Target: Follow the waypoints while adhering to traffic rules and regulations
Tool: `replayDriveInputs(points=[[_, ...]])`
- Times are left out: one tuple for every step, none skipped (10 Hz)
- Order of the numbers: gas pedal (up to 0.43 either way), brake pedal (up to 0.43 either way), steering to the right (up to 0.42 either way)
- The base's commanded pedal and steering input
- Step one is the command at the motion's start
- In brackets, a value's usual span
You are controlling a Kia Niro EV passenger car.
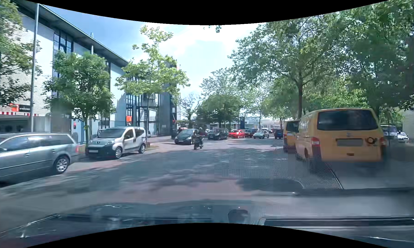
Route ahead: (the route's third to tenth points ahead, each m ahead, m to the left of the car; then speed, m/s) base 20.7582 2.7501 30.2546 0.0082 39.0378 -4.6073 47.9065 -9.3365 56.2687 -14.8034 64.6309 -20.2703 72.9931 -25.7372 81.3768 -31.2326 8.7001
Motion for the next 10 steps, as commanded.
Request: replayDriveInputs(points=[[0.087,0.0,0.059],[0.087,0.0,0.063],[0.087,0.0,0.068],[0.087,0.0,0.071],[0.087,0.0,0.071],[0.087,0.0,0.071],[0.087,0.0,0.071],[0.087,0.0,0.071],[0.098,0.0,0.069],[0.098,0.0,0.066]])
